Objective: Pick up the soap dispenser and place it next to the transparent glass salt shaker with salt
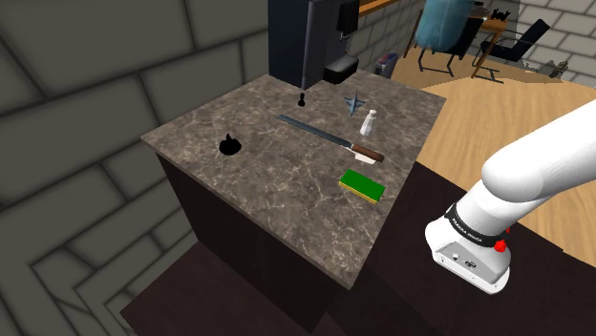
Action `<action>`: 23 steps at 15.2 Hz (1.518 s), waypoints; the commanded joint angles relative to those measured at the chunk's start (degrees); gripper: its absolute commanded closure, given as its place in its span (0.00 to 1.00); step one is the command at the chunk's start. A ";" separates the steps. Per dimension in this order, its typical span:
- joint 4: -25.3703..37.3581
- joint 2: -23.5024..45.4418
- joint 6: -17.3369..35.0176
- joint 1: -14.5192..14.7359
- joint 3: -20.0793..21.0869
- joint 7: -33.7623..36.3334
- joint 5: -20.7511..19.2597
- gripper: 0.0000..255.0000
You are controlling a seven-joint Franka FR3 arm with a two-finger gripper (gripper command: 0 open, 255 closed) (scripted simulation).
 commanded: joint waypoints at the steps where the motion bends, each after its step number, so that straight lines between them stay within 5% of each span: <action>1: -2.16 -0.65 1.59 -0.11 0.04 -0.33 -0.21 1.00; 23: -26.51 -8.01 18.82 -1.38 1.09 -1.75 -2.21 1.00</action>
